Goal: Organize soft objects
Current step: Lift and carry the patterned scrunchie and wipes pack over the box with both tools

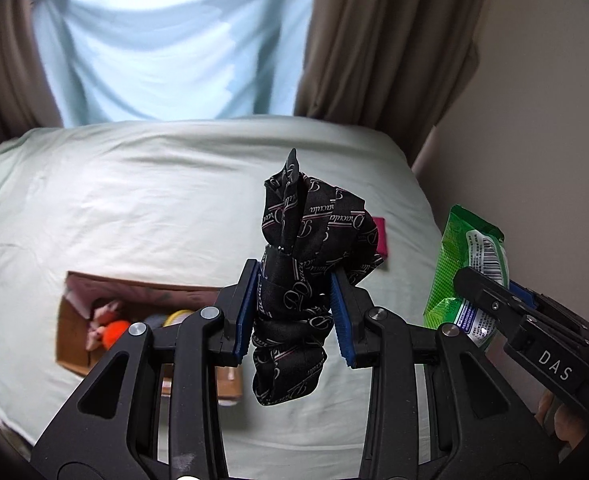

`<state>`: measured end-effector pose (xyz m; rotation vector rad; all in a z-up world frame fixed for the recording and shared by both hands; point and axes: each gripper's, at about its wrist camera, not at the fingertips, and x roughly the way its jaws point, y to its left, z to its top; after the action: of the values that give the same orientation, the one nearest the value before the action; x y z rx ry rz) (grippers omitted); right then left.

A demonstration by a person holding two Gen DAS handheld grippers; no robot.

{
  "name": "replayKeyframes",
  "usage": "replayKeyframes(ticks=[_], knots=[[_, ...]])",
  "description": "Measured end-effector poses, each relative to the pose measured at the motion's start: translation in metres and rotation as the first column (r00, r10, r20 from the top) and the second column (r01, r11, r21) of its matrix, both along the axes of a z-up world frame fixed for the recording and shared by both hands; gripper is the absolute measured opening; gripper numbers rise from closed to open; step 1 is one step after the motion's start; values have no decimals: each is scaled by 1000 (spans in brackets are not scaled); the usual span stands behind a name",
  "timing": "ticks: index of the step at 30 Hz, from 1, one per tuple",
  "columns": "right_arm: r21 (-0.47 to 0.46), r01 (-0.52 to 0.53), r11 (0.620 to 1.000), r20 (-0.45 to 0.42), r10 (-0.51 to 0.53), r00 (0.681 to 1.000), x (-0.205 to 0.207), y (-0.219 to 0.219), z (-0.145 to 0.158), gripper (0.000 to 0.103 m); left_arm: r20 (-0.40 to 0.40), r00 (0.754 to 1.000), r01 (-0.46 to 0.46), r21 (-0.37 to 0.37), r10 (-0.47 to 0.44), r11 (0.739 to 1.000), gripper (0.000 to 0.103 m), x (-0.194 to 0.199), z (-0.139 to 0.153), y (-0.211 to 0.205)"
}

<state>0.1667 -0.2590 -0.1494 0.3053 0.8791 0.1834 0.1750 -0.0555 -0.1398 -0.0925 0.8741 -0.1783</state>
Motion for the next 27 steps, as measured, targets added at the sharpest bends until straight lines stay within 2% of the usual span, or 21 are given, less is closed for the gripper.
replayKeyframes(ticks=[6,12,19,24,27], knots=[[-13,-89,996,50,89,995,3,68,15,33,38,996,-84,-12,84,996,31,-18,20,76],[-16,-145,989,28,146,989,5,137,14,33,25,988,-152,5,152,988,31,-30,20,163],[-40,-200,979,-39,198,979,8,218,-5,33,-52,979,-194,23,195,981,31,-28,-10,249],[-76,-225,971,-106,216,971,14,265,-32,33,-119,976,-182,17,183,983,31,-16,-45,286],[-93,-230,969,-156,214,964,21,285,-51,33,-161,975,-153,19,154,988,31,-12,-69,293]])
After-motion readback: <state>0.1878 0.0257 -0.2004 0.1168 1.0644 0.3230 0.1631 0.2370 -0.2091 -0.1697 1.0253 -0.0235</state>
